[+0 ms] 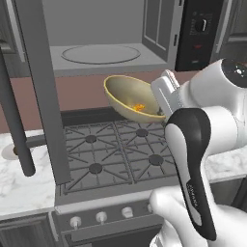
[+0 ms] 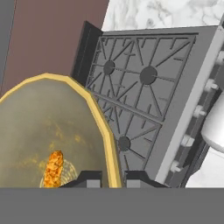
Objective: Remove the kiwi from the bowl and place it on the small plate. Then place the bowl with only the shrimp in the microwave, close the door, and press the start button to microwave the shrimp.
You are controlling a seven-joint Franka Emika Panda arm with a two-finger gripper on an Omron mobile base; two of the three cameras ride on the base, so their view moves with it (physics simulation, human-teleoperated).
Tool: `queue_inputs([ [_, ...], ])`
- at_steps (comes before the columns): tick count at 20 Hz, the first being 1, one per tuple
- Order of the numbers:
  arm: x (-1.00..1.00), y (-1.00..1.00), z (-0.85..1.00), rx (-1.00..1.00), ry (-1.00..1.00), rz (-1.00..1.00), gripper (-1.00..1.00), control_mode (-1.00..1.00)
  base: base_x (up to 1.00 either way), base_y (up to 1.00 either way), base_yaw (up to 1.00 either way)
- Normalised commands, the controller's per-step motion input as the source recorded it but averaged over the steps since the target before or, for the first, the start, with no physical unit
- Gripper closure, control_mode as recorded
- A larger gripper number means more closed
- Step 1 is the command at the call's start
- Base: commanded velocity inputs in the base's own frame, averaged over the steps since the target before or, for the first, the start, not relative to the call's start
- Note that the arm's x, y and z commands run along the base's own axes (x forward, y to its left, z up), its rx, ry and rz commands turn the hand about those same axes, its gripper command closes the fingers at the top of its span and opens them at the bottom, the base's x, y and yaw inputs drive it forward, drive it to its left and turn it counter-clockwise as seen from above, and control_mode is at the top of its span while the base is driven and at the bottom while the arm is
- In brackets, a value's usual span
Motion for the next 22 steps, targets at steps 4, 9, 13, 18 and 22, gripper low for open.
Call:
queue_inputs([
  [4,0.08,0.11,0.55,0.0,-0.01,-0.08,1.0,-1.0,0.0,0.0,0.0],
  [9,0.61,0.12,0.44,0.02,0.03,-0.05,1.0,-1.0,0.0,0.0,0.0],
  [13,0.81,0.01,0.21,0.02,0.03,-0.03,1.0,-1.0,0.0,0.0,0.0],
  [18,0.67,0.0,0.29,0.0,0.01,-0.06,1.0,-1.0,0.0,0.0,0.0],
  [22,0.53,0.0,0.15,0.0,-0.05,-0.06,1.0,-1.0,0.0,0.0,0.0],
])
